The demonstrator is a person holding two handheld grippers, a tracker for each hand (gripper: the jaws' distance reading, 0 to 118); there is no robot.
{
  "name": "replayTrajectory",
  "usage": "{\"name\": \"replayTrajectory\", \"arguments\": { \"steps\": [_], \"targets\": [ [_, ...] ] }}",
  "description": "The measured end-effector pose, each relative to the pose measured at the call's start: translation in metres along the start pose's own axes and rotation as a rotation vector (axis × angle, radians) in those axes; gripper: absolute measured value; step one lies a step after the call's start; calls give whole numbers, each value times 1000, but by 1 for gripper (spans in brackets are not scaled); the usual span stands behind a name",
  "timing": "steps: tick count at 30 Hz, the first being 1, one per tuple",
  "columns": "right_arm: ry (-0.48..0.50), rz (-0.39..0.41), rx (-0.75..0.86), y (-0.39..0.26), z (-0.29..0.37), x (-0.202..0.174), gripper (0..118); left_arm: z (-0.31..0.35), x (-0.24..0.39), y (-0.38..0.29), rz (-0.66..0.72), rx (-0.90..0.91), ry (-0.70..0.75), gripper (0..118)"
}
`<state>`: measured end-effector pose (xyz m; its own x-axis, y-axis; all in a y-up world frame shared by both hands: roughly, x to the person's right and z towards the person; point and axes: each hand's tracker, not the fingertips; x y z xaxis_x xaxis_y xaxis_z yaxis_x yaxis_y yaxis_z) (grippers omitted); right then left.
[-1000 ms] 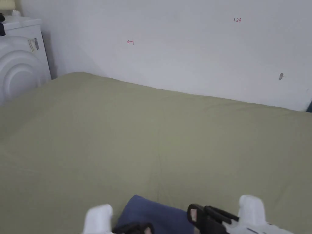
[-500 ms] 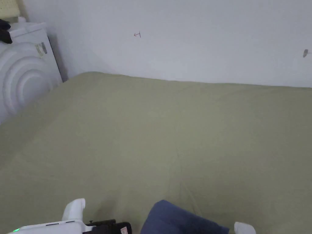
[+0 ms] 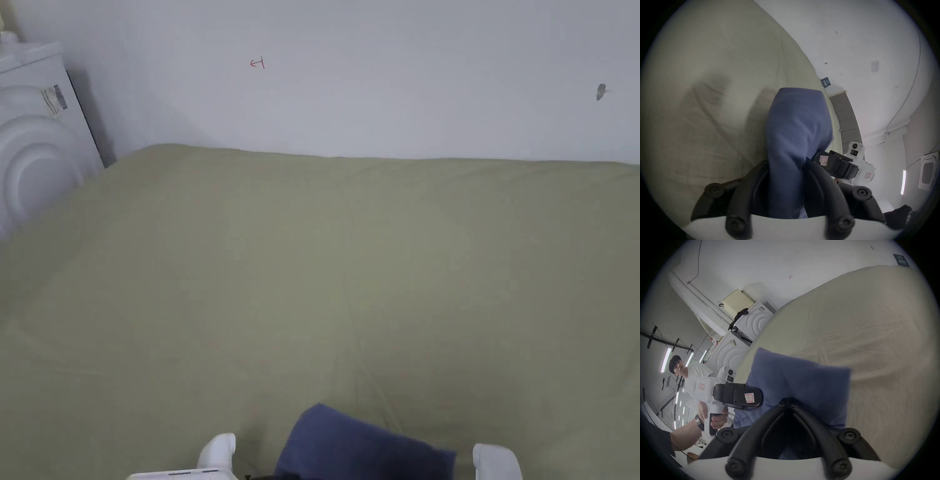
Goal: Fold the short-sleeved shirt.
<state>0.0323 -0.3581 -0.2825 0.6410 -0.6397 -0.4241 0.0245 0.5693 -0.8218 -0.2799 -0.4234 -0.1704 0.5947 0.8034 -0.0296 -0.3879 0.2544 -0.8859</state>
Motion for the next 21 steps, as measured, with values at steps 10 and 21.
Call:
{"name": "replayTrajectory", "arguments": {
  "steps": [10,21],
  "targets": [
    [-79,151,96,2,29,-36,2,79,-36,58,-104,-10,59,27],
    [-147,168,112,-3,46,-65,2,277,-162,140,8,-11,319,27]
  ]
}}
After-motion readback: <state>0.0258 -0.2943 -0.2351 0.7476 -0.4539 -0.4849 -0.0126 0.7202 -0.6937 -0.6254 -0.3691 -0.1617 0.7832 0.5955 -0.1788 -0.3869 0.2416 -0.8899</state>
